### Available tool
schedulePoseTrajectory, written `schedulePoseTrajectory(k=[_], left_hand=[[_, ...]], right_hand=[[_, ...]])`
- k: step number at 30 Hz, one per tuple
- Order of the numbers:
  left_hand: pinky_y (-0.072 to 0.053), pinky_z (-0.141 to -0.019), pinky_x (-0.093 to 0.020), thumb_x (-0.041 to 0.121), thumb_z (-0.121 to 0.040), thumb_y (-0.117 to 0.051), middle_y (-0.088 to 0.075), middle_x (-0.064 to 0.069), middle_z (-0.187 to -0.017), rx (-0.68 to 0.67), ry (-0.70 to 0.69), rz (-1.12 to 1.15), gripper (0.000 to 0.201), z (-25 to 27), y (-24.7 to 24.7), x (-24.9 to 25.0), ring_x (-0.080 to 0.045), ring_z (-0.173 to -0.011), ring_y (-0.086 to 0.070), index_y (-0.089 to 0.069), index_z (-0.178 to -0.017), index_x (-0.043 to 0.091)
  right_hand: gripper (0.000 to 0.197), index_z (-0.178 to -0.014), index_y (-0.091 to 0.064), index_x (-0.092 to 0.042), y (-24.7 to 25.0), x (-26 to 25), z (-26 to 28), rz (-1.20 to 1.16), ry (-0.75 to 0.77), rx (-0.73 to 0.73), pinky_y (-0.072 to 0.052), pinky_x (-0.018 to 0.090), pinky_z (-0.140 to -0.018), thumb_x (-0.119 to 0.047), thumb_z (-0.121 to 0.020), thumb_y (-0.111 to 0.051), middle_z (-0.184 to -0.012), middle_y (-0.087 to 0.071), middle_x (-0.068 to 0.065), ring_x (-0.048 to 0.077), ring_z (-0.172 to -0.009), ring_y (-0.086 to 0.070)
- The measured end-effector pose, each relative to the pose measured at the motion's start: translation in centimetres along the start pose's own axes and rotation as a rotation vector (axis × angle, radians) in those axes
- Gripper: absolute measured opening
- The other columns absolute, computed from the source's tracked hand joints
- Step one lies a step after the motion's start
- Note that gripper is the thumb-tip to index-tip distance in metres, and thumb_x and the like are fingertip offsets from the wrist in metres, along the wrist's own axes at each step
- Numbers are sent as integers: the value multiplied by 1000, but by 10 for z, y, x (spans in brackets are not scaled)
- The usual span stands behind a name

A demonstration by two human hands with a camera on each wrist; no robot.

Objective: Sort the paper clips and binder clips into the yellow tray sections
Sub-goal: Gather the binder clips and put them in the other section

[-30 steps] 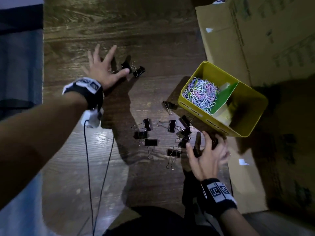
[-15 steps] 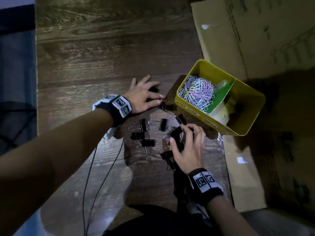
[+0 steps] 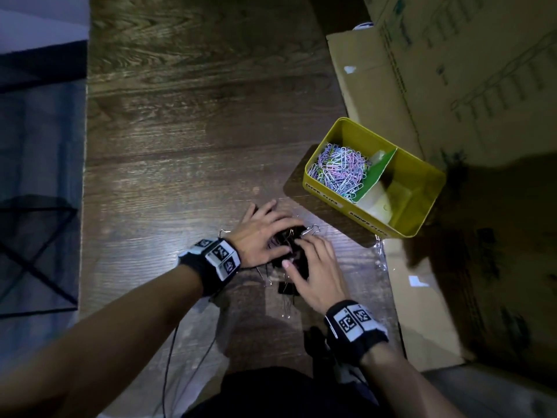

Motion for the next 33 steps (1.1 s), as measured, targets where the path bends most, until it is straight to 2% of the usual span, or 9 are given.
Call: schedulePoseTrajectory(k=[4, 8, 11, 14, 17, 21, 24, 29, 33], left_hand=[[-14, -111, -62, 59, -86, -42, -21, 9, -153, 135, 29, 177, 63, 30, 11, -15, -18, -144, -9, -13, -141, 48], [-12, -113, -58, 73, -80, -31, -16, -1, -155, 373, 332, 304, 73, 67, 13, -48, -19, -144, -8, -9, -144, 43], [3, -115, -52, 70, -80, -21, -1, 3, -157, 315, 466, 315, 72, 79, -12, -37, -14, -143, 9, -4, -144, 41], [12, -114, -46, 71, -79, -14, -1, 4, -157, 304, 450, 403, 71, 73, -28, -20, -11, -142, 13, -8, -143, 42], [-6, -117, -49, 65, -84, -22, -11, 3, -156, 372, 431, 522, 62, 77, -24, -20, -14, -143, -2, -14, -142, 44], [-40, -99, -49, 61, -83, -36, -46, -4, -132, 484, 558, 225, 60, 98, -8, -37, -24, -122, -44, -41, -135, 30], [-43, -93, -46, 65, -80, -44, -53, -2, -121, 398, 583, 104, 64, 94, -2, -32, -23, -113, -50, -45, -132, 28], [-49, -90, -41, 40, -84, -62, -54, -5, -121, 453, 566, 238, 51, 64, 20, -26, -23, -106, -56, -48, -130, 24], [-48, -86, -30, 19, -81, -68, -59, -4, -108, 374, 549, 350, 29, 51, 27, -33, -20, -95, -58, -63, -109, 26]], right_hand=[[52, -128, -52, -17, 10, -2, -1, -91, 25, 57, -33, 43, -108, -51, -88, -48, -136, -45, 4, 19, -129, -35], [80, -146, -25, -26, 14, 0, -17, -63, -32, -38, -8, 41, -117, -64, -80, -51, -156, -17, 1, 17, -144, -6], [83, -148, -16, -33, 4, -8, -27, 64, 39, -214, -3, 49, -117, -68, -80, -48, -158, -12, -2, 18, -146, 0], [72, -146, -21, -35, -1, -17, -30, 47, 59, -288, -8, 52, -116, -57, -85, -52, -155, -21, -4, 17, -144, -10], [54, -134, -39, -32, 4, -21, -34, 14, 32, -201, -22, 51, -112, -51, -86, -55, -137, -43, -3, 19, -131, -35], [34, -117, -53, -29, 10, -26, -43, 32, -11, -116, -30, 44, -107, -49, -88, -53, -120, -59, -4, 19, -115, -50], [21, -104, -60, -27, 13, -34, -50, 2, -35, -55, -37, 39, -101, -40, -88, -57, -107, -67, -3, 19, -103, -59], [13, -94, -67, -24, 18, -34, -56, -158, -165, 14, -48, 26, -74, -33, -85, -64, -91, -72, 2, 21, -81, -64], [11, -98, -65, -15, 36, -42, -57, -280, -105, 138, -42, 26, -83, -21, -90, -60, -100, -67, 3, 19, -95, -59]])
Point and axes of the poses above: each hand's wrist, its own z-axis away from the middle knuckle, its own y-axis out of the back of the hand, x = y × z, the point moved 5 cm from there along -z, towards the middle knuckle
